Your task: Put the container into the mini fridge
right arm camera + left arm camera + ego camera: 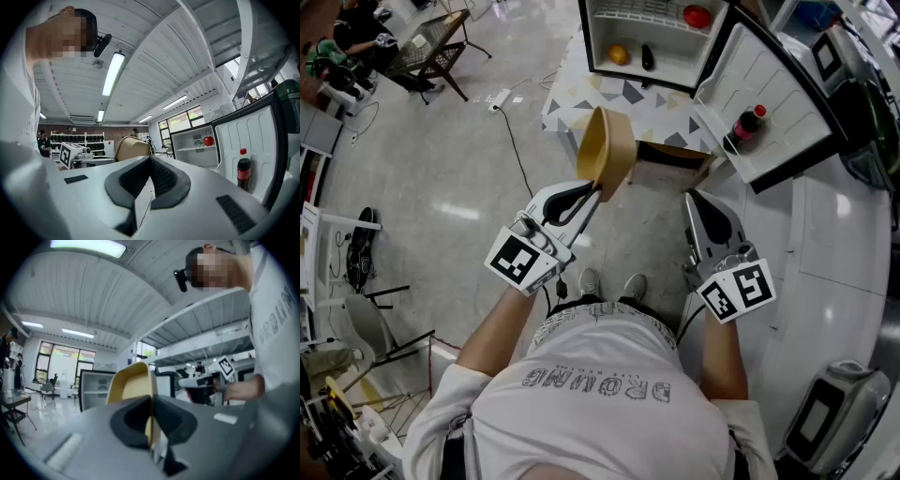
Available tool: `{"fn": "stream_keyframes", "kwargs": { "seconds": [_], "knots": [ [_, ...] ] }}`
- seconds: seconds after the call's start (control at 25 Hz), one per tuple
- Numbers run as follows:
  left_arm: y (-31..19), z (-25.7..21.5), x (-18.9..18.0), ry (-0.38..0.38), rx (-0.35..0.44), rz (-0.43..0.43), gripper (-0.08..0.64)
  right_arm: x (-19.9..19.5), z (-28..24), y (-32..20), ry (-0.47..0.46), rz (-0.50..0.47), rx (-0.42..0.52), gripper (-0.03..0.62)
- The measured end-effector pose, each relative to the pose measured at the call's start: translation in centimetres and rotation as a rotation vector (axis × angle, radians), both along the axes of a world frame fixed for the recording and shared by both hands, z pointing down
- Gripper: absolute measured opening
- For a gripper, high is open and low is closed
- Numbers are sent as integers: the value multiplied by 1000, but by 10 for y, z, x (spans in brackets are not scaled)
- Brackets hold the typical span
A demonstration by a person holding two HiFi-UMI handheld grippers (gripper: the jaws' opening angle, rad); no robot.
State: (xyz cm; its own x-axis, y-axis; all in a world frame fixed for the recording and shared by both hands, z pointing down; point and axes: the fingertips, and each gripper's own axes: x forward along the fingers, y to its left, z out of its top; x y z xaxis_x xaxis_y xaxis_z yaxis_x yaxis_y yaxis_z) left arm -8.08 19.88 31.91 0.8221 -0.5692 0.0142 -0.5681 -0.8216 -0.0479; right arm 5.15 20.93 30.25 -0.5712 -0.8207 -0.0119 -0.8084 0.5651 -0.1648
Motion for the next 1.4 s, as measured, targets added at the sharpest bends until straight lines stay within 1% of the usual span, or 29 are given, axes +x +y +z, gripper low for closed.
{"fn": "stream_keyframes", "kwargs": {
  "seconds": [0.32,0.68,1.0,1.2,1.4],
  "knots": [
    [0,-1,8,1,6,-9,23,10,1,-2,-32,7,-2,-2],
    [-8,-2,31,4,19,-14,23,30,0,-11,-29,-7,13,-2],
    [-14,1,53,1,21,-39,23,51,3,-21,-35,-38,15,-2],
    [-21,6,59,3,13,-59,23,58,6,-29,-34,-57,14,-2],
    [-30,8,65,5,6,-60,23,65,8,-37,-32,-56,9,-2]
  ]
}}
